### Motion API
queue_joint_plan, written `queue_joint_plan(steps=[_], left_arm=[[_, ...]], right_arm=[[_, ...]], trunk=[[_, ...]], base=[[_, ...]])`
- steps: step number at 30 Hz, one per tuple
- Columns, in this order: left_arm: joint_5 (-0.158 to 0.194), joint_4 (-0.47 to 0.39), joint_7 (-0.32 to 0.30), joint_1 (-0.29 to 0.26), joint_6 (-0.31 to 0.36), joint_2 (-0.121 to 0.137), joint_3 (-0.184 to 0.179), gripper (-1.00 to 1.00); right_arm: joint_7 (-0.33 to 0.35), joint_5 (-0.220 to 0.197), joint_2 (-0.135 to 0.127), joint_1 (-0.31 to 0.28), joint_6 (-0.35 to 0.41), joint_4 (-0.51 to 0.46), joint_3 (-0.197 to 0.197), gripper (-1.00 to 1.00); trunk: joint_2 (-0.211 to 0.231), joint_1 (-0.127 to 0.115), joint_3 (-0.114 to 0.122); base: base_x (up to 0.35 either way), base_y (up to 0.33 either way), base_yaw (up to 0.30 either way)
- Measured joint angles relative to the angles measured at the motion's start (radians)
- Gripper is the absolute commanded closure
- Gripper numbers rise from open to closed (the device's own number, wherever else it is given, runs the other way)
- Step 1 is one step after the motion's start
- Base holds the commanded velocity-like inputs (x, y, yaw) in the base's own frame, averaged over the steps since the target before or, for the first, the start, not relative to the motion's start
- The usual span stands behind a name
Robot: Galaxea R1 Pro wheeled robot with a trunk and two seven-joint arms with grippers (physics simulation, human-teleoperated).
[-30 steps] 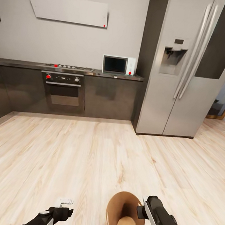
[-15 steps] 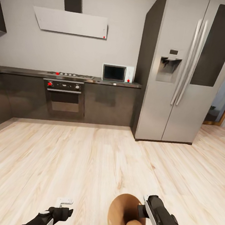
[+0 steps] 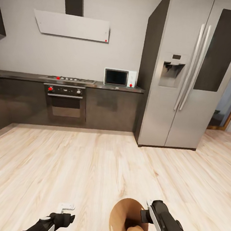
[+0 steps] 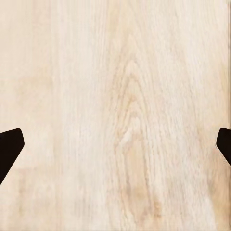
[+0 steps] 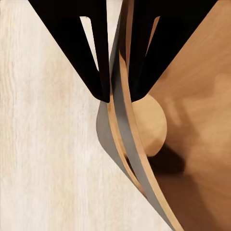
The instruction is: Put the three can of soda from the living room inside the tash can in the kitchen.
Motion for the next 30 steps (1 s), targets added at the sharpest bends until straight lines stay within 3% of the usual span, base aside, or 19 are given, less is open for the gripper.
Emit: queue_joint_plan(steps=[5,10,14,17,22,26,30], left_arm=[[0.0,0.001,-0.001,0.0,0.0,0.0,0.0,-1.0],[0.0,0.002,-0.002,0.0,0.0,0.0,0.0,-1.0],[0.0,0.002,-0.003,0.0,0.0,0.0,0.0,-1.0],[0.0,0.002,-0.004,0.0,0.0,0.0,0.0,-1.0],[0.0,0.002,-0.004,0.0,0.0,0.0,0.0,-1.0],[0.0,0.002,-0.004,0.0,0.0,0.0,0.0,-1.0],[0.0,0.002,-0.004,0.0,0.0,0.0,0.0,-1.0]], right_arm=[[0.015,0.015,-0.001,0.0,0.001,0.0,0.001,1.0],[0.056,0.003,-0.002,0.0,0.001,-0.002,0.002,1.0],[0.064,0.021,-0.002,0.0,0.002,-0.002,0.002,1.0],[0.067,0.007,-0.002,0.0,0.002,-0.002,0.002,1.0],[0.066,0.024,-0.002,0.0,0.002,-0.002,0.001,1.0],[0.068,0.005,-0.002,0.0,0.003,-0.003,0.001,1.0],[0.067,0.021,-0.002,0.0,0.005,-0.003,0.001,1.0]], trunk=[[0.035,-0.019,0.016],[0.07,-0.038,0.032],[0.098,-0.054,0.047],[0.119,-0.065,0.058],[0.154,-0.084,0.077],[0.182,-0.1,0.09],[0.21,-0.115,0.102]], base=[[0.0,0.0,-0.242],[0.0,0.0,-0.278],[0.0,0.0,-0.284],[0.0,0.0,-0.283],[0.0,0.0,-0.166],[0.0,0.0,-0.138],[0.0,0.0,-0.238]])
